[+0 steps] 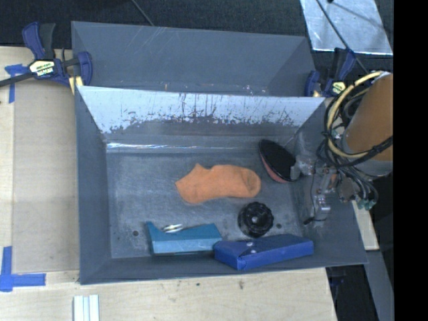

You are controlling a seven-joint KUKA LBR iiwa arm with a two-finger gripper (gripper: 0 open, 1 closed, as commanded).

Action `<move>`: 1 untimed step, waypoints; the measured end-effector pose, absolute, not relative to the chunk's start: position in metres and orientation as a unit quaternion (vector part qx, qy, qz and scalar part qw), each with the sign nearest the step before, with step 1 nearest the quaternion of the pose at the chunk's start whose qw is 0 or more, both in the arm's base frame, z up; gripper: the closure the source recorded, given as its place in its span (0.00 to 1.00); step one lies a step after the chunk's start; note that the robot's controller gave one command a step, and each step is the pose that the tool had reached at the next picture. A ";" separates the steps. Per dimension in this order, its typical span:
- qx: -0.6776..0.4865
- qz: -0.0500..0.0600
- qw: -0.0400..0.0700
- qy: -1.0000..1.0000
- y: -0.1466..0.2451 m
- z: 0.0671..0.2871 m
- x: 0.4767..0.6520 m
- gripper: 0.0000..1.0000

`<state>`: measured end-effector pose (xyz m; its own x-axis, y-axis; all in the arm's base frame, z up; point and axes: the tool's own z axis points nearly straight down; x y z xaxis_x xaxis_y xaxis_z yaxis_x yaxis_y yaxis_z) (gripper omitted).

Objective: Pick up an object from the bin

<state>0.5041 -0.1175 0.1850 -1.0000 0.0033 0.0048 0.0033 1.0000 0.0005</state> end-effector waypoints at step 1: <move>0.000 0.000 -0.001 -1.000 -0.117 0.189 0.505 0.00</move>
Offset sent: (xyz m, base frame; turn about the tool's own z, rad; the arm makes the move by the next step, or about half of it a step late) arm 0.0907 0.0375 -0.1048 -0.1506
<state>0.5054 -0.1169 0.1889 -1.0000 0.0004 -0.0021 0.0004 1.0000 -0.0007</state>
